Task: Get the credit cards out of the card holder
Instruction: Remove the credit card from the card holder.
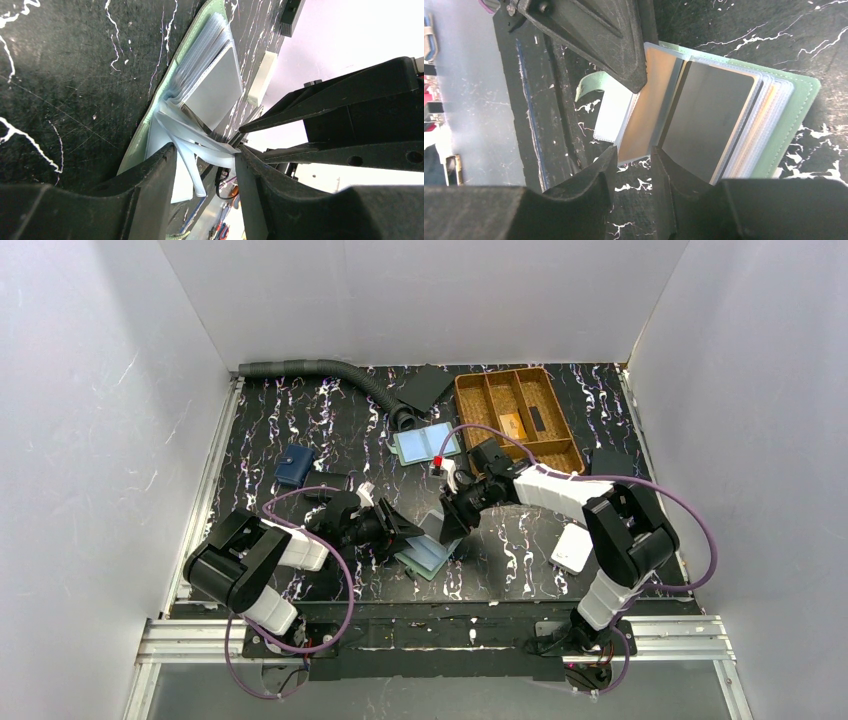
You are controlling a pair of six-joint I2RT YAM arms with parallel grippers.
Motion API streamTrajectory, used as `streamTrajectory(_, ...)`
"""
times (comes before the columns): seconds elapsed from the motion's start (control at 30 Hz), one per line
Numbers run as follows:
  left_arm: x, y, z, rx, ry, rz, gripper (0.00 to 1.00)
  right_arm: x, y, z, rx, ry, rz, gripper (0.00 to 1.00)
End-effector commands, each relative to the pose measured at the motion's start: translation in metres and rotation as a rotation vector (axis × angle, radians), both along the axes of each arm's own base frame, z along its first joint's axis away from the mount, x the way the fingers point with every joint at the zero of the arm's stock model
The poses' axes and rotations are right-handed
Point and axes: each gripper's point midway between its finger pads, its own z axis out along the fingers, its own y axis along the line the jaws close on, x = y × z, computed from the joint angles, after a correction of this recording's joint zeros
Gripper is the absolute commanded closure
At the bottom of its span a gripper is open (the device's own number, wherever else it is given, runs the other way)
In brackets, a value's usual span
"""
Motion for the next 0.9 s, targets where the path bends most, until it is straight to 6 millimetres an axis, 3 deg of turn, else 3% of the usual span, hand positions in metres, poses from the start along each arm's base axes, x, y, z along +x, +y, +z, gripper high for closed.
streamTrajectory(0.0,-0.01,0.01,-0.021,0.057,0.068,0.009,0.56,0.013,0.0,0.018,0.009,-0.122,0.01,0.6)
streamTrajectory(0.87,-0.009,0.009,-0.017,0.042,0.07,0.011,0.55,-0.004,0.009,0.027,0.051,-0.121,0.076,0.54)
